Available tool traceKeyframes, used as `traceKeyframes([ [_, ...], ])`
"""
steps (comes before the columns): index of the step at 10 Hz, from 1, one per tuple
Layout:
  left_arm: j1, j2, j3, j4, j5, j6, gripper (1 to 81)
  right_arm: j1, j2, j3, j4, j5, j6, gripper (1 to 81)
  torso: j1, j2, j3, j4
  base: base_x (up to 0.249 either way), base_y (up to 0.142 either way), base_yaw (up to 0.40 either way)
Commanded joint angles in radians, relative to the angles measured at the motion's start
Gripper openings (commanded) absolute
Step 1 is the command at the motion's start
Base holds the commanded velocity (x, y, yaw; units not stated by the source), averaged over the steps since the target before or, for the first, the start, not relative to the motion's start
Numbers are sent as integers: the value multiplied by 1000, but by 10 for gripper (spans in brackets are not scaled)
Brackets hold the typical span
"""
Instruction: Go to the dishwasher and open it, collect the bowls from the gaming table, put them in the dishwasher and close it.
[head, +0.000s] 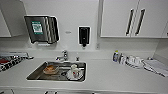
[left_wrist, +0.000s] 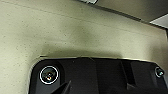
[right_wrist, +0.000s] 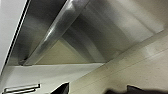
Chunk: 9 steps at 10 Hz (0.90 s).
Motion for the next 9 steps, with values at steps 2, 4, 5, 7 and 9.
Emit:
traceKeyframes([
  [2, -46, -10, 16, 5, 42, 0, 811, 171, -77, 36, 11, -78, 152, 811, 0, 0, 0, 0, 0, 0, 0],
  [4, -46, -12, 16, 5, 42, 0, 811, 210, -89, 48, 31, -84, 233, 811, 0, 0, 0, 0, 0, 0, 0],
  [5, -46, -9, 18, 5, 42, 1, 811, 234, -89, 48, 52, -101, 260, 811, 0, 0, 0, 0, 0, 0, 0],
  [7, -46, -9, 16, 5, 42, 1, 811, 295, -77, 45, 103, -134, 275, 811, 0, 0, 0, 0, 0, 0, 0],
  [9, -46, -12, 16, 5, 42, 1, 811, 340, -28, -4, 126, -190, 277, 811, 0, 0, 0, 0, 0, 0, 0],
])
